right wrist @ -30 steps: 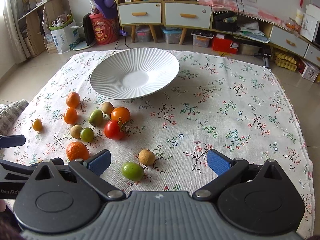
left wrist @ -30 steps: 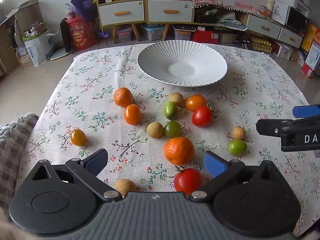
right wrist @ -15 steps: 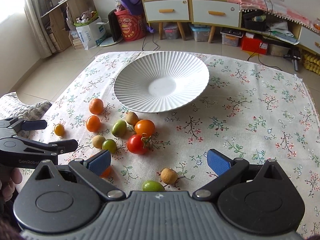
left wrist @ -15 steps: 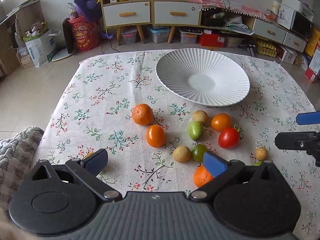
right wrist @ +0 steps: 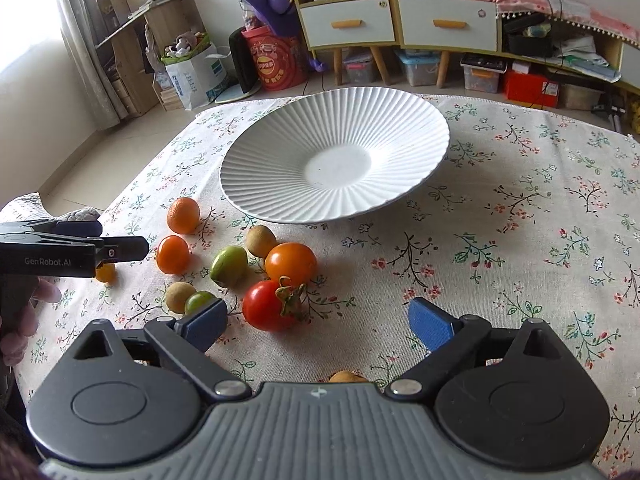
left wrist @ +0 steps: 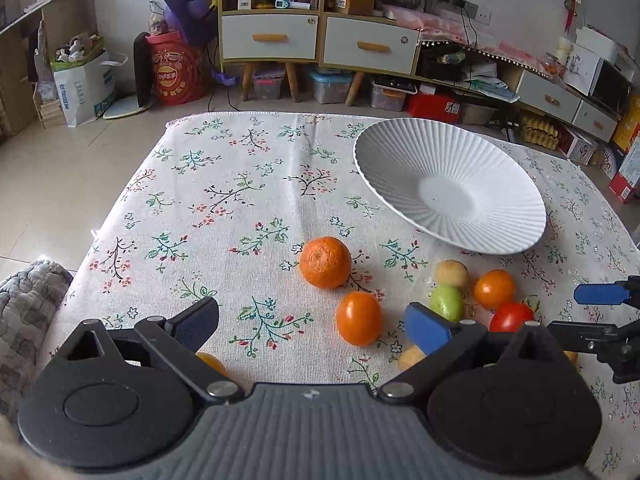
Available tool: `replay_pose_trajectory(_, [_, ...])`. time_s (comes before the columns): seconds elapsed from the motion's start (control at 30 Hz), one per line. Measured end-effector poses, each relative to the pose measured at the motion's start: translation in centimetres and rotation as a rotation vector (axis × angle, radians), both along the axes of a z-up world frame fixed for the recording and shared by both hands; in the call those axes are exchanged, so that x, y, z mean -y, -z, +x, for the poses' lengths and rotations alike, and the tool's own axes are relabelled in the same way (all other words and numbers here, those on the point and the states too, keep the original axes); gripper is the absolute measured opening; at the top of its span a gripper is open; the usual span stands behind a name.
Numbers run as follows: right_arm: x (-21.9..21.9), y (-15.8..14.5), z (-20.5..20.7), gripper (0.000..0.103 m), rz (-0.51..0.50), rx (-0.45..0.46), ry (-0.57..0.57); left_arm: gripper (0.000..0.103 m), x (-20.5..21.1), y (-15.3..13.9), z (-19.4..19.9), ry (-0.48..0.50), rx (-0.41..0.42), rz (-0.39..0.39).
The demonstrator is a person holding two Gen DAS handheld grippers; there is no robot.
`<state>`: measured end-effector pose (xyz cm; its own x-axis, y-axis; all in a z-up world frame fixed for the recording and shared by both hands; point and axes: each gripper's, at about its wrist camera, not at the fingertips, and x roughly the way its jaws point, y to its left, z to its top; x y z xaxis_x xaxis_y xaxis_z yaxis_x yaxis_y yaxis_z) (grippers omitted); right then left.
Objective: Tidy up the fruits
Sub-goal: 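Grasp the small orange tomato with the left tool while the right tool grasps a red tomato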
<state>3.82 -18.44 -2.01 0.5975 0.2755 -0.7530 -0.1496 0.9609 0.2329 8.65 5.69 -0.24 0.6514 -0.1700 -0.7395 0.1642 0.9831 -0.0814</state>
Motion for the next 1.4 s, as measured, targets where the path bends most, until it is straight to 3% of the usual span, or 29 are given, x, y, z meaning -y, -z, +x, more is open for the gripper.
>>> replay_pose_trajectory(0.1, [-0.4, 0.2, -0.2, 0.091, 0.003, 0.016, -0.032, 0.093, 0.0, 0.5, -0.1, 0.026, -0.01, -0.031])
replay_pose_trajectory(0.37, [-1.8, 0.5, -0.4, 0.076, -0.003, 0.05, -0.105, 0.075, 1.0, 1.8, -0.4, 0.095, -0.001, -0.021])
replay_pose_trajectory(0.73, [-2.4, 1.3, -0.4, 0.058, -0.036, 0.065, -0.108, 0.058, 0.6, 2.7, 0.0, 0.088, -0.024, -0.097])
replay_pose_trajectory(1.03, [-2.5, 1.6, -0.1, 0.045, -0.036, 0.077, -0.091, 0.044, 1.8, 3.1, 0.0, 0.135, 0.014, -0.017])
replay_pose_trajectory(1.2, [-2.6, 1.5, -0.2, 0.036, -0.035, 0.087, -0.103, 0.027, 2.0, 3.2, -0.1, 0.149, 0.033, 0.017])
replay_pose_trajectory(1.4, [-2.7, 1.4, -0.3, 0.036, -0.045, 0.094, -0.111, 0.026, 1.5, 3.0, -0.1, 0.127, 0.038, 0.003])
